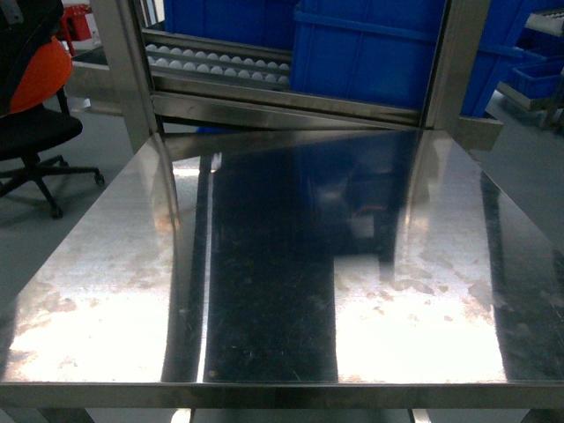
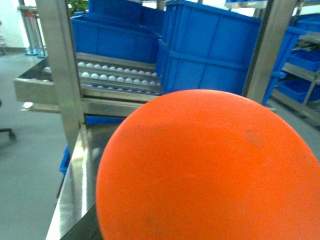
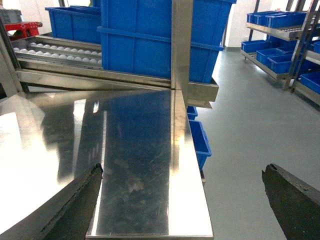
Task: Pick capacitor and pack into box
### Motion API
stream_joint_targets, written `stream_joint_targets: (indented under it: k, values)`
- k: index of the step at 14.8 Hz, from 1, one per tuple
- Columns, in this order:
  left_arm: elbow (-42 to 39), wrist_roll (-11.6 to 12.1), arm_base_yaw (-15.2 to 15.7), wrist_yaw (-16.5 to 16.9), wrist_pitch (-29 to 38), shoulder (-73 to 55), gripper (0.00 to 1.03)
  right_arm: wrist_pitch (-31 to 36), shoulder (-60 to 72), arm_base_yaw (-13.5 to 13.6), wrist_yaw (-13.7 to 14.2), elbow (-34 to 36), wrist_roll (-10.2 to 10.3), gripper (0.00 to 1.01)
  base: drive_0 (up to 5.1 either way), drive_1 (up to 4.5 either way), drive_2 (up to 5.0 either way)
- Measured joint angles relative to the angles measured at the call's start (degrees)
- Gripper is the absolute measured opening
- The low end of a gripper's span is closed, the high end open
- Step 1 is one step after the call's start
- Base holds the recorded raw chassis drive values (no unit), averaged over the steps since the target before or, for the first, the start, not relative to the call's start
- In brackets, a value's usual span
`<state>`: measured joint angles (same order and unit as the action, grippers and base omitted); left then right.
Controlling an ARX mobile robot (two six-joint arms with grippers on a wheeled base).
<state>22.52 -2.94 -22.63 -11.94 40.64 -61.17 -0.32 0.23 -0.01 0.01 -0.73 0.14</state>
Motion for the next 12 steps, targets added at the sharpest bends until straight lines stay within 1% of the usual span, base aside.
stream_joint_targets:
  k: [1,2,3,4,5,7,9,12]
  values:
    - [-0.4,0.9,-0.3,-5.0,-3.1,1.3,0.45,0.0,0.0,0.0,0.0,0.0,0.0,0.98,0.0,0.0,0.0]
    - [-3.6,1.7,1.6,-7.2,-3.3,4.1,0.45,0.0,0.0,0.0,0.0,0.0,0.0,0.98,0.0,0.0,0.0]
    - [-6.7,1.9,4.5,-6.8,-3.5,7.1,0.45,0.0,0.0,0.0,0.0,0.0,0.0,0.98,0.0,0.0,0.0]
    - [-8.6,1.9,6.3,-5.4,-3.8,9.6,0.45,0.0,0.0,0.0,0.0,0.0,0.0,0.98,0.0,0.0,0.0]
    - [-10.4,1.9,7.9,-3.1,-4.1,12.2,0.45,0.0,0.0,0.0,0.0,0.0,0.0,0.98,0.0,0.0,0.0]
    - [-13.5,1.9,10.8,0.2,-5.9,16.5,0.44,0.0,0.0,0.0,0.0,0.0,0.0,0.98,0.0,0.0,0.0]
    - [-15.9,1.9,13.6,2.6,-8.0,21.2,0.44,0.0,0.0,0.0,0.0,0.0,0.0,0.98,0.0,0.0,0.0]
    - [-18.4,1.9,16.3,5.7,-11.7,27.4,0.44,0.0,0.0,0.0,0.0,0.0,0.0,0.98,0.0,0.0,0.0]
